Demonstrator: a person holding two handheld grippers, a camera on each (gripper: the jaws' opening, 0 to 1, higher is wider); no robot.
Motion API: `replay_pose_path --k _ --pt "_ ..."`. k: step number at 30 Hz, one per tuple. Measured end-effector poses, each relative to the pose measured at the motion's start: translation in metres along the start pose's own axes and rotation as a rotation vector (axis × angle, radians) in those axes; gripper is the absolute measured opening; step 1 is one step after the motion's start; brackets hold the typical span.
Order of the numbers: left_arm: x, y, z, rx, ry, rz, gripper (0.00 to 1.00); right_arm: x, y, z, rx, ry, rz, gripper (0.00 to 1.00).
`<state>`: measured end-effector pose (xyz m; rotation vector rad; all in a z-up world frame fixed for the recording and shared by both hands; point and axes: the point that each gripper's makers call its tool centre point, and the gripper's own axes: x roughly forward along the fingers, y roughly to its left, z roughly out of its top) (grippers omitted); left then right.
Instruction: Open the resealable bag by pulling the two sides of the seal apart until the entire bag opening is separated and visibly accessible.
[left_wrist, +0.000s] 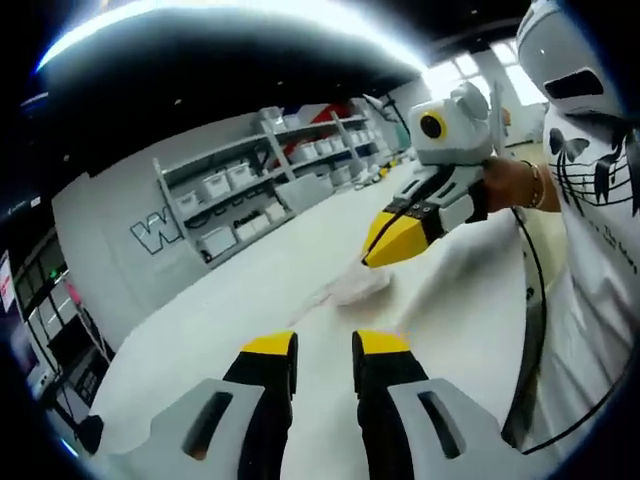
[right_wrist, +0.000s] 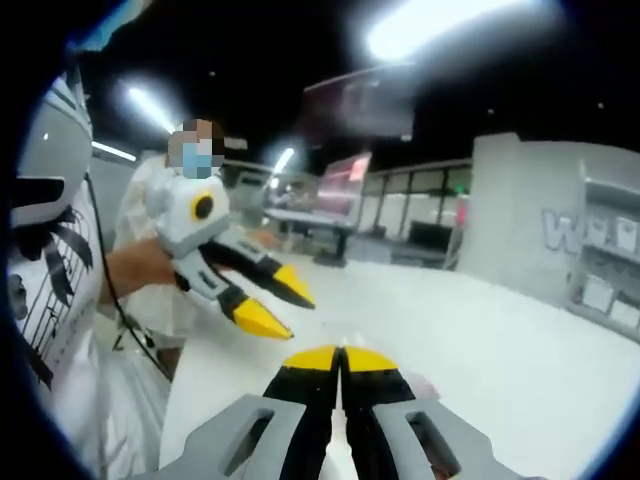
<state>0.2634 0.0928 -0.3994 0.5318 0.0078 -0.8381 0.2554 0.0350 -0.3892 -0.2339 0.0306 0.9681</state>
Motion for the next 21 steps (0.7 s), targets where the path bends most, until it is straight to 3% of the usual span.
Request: replay_pose_path --k 17,21 --pt "0.0063 -0.0035 -0.0004 0.187 0.041 0.028 0.11 -0.004 0.0059 -0.0021 0.056 -0.025 0.005 0.0" --pt "0.0052 -0.0023 0.0049 0.221 0.025 0.036 0.1 -0.0033 0.0053 -0.0014 0.064 -0.029 0.003 0.0"
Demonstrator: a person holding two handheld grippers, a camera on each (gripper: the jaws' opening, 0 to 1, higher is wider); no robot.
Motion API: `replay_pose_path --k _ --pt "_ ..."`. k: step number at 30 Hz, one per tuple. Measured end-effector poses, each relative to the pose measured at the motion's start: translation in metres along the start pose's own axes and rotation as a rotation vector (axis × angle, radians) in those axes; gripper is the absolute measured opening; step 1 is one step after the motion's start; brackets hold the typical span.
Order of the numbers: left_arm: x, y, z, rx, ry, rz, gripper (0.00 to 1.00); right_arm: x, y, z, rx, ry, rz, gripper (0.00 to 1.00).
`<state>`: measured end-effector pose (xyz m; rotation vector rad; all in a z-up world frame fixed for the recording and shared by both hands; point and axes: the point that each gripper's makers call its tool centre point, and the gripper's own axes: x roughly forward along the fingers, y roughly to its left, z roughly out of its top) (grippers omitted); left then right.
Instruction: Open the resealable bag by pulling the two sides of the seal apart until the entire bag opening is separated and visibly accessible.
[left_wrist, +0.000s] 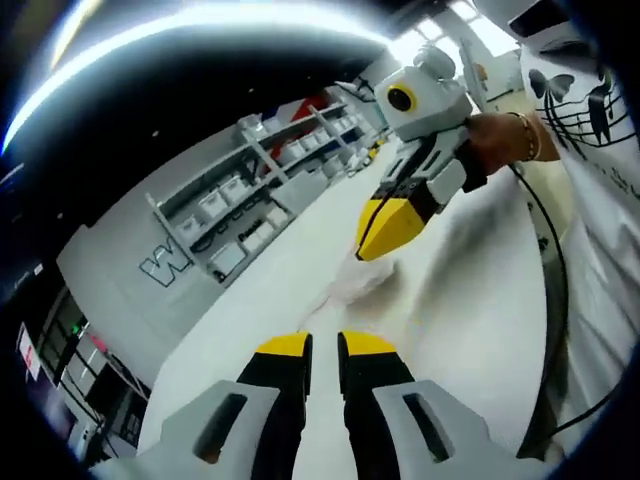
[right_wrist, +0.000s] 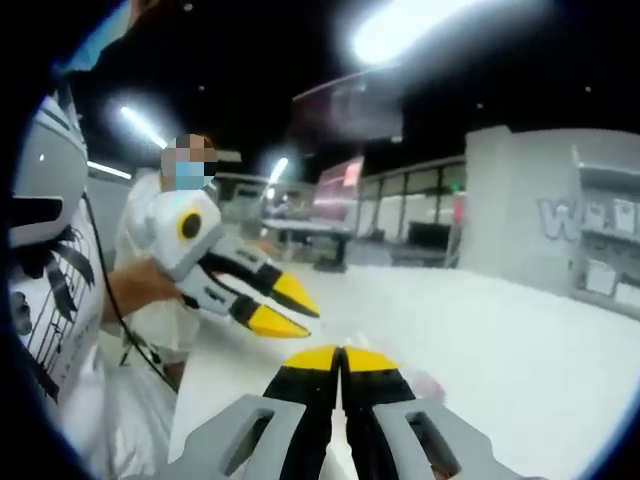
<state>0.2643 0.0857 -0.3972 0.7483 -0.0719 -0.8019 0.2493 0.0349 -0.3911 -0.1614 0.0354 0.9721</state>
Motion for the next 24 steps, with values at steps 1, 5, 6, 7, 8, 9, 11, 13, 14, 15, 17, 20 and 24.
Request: replay_pose_path --k 1,5,6,7,8,9,11,13,14,15,17,20,24 --pt "0.0 0.001 0.003 0.011 -0.009 0.004 0.1 0.0 0.0 0.0 0.001 0.0 0.0 0.0" --pt "0.0 0.003 0.011 0.075 -0.029 0.012 0.09 0.001 -0.001 0.001 0.002 -0.003 -0.001 0.0" --pt "0.001 0.002 0.013 0.095 -0.032 0.009 0.09 0.001 -0.001 0.002 0.002 -0.004 -0.002 0.0" --pt "0.002 0.001 0.015 0.113 -0.034 0.006 0.09 0.001 -0.001 0.002 0.005 -0.005 -0.002 0.0" --pt "0.003 0.0 0.016 0.128 -0.036 0.001 0.08 0.001 -0.001 0.003 0.006 -0.006 -0.002 0.0" --pt "0.003 0.0 0.016 0.137 -0.036 -0.002 0.08 0.001 -0.001 0.003 0.007 -0.007 -0.003 0.0" --pt "0.006 -0.002 0.016 0.164 -0.031 -0.009 0.08 0.001 -0.001 0.003 0.008 -0.007 -0.002 0.0" --pt "0.008 -0.001 0.015 0.202 -0.014 -0.005 0.07 0.001 -0.001 0.004 0.009 -0.008 0.0 0.0" --pt "0.008 0.0 0.015 0.216 -0.01 -0.001 0.07 0.001 -0.001 0.004 0.009 -0.008 0.0 0.0" --pt "0.008 0.0 0.015 0.223 -0.008 0.001 0.07 0.001 -0.001 0.004 0.01 -0.008 0.0 0.0" --pt "0.008 0.001 0.016 0.237 -0.012 0.005 0.06 0.0 -0.002 0.005 0.012 -0.009 0.001 0.0" --pt "0.008 0.001 0.017 0.249 -0.017 0.001 0.05 0.0 -0.002 0.006 0.013 -0.01 0.002 0.0" --pt "0.01 0.0 0.014 0.265 0.002 -0.008 0.05 0.001 -0.002 0.006 0.015 -0.01 0.004 0.0"
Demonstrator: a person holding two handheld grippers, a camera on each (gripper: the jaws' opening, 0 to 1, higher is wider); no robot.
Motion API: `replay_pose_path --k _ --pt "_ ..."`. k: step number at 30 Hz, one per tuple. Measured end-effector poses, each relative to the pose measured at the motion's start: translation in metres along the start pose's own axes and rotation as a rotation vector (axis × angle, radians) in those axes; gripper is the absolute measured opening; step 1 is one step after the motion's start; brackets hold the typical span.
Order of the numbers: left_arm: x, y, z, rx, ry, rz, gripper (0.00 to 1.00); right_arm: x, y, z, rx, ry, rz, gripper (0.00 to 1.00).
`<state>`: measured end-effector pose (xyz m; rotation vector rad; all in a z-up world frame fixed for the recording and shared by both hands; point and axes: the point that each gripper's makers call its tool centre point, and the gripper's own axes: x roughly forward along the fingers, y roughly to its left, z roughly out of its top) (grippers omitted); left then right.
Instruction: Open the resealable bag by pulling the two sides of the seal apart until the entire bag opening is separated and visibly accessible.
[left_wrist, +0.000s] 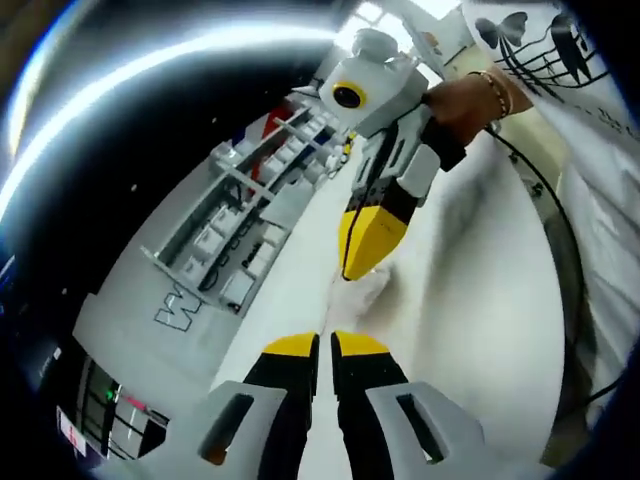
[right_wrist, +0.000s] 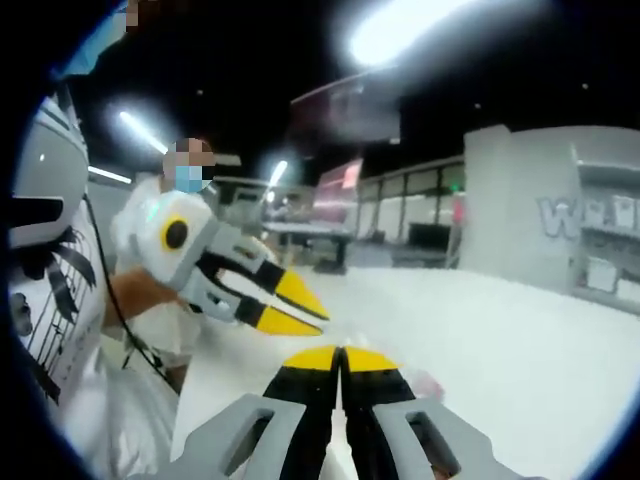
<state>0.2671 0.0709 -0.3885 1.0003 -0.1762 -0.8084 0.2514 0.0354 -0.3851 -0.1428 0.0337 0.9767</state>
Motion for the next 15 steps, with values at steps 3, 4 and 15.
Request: replay_pose_path --k 3,4,15 --pt "0.0008 -0.0012 -0.0007 0.013 0.006 -0.002 0.05 0.0002 0.0002 0.0 0.001 -0.001 0.002 0.0" --pt "0.001 -0.0013 -0.0007 0.015 0.007 -0.002 0.05 0.0004 0.0004 -0.0001 0.0 0.0 0.003 0.0" --pt "0.0051 -0.006 -0.0024 0.068 0.026 -0.009 0.05 0.0009 0.0006 -0.001 0.002 0.002 0.008 0.0"
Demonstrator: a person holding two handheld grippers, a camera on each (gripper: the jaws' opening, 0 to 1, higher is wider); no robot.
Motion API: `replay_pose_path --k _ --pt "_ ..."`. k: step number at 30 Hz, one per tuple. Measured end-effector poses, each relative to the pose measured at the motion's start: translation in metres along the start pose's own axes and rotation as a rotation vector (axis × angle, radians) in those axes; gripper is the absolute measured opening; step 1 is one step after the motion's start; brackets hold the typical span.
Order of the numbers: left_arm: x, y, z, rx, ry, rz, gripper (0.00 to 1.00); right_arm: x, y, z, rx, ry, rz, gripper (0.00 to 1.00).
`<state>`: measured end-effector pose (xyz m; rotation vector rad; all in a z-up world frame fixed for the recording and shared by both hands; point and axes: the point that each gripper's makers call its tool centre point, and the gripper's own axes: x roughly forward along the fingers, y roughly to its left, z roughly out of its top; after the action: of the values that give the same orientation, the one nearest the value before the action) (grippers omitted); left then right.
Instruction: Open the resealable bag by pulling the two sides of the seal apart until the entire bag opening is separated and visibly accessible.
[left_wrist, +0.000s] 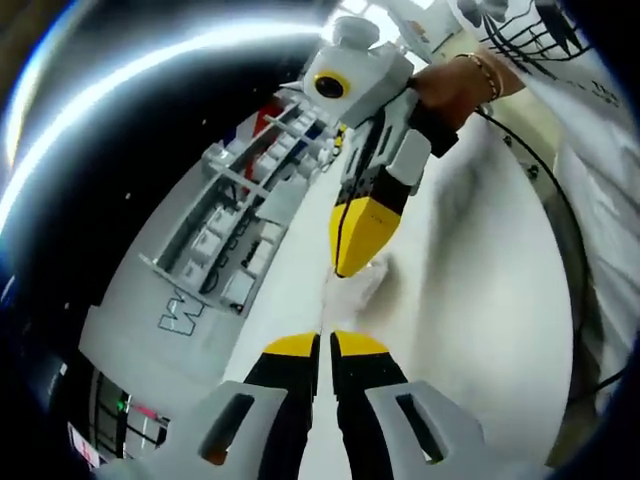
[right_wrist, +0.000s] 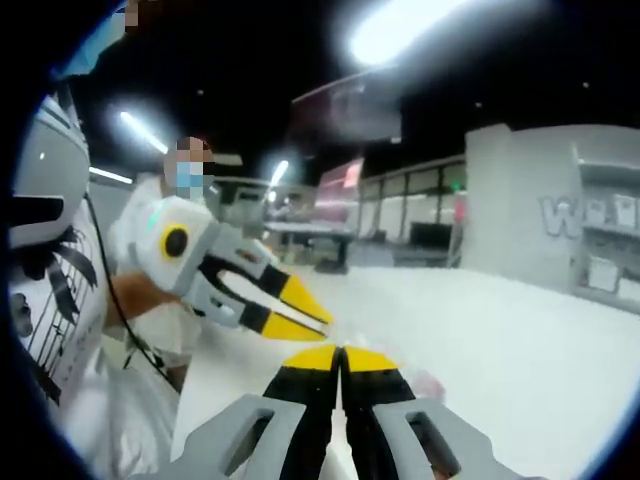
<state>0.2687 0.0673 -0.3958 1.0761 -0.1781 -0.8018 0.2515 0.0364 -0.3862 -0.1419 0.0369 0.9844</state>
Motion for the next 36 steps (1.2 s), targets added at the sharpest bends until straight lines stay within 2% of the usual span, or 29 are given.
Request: replay_pose_path --k 11,19,27,30,36 --pt "-0.001 -0.004 0.004 0.009 -0.006 -0.012 0.02 -0.002 0.001 -0.003 0.006 0.002 -0.001 0.0" --pt "0.0 -0.008 0.005 0.06 0.003 -0.018 0.01 -0.003 0.002 -0.005 0.016 0.005 -0.001 0.0" --pt "0.0 -0.004 0.005 0.09 0.004 -0.009 0.01 -0.016 -0.004 -0.003 0.103 -0.009 -0.006 0.0" --pt "0.002 -0.006 0.006 0.089 0.003 -0.018 0.01 -0.018 -0.005 -0.001 0.075 -0.006 -0.018 0.0" --pt "0.0 -0.003 0.005 0.107 0.019 -0.013 0.01 -0.013 -0.003 -0.005 0.083 0.002 -0.005 0.0"
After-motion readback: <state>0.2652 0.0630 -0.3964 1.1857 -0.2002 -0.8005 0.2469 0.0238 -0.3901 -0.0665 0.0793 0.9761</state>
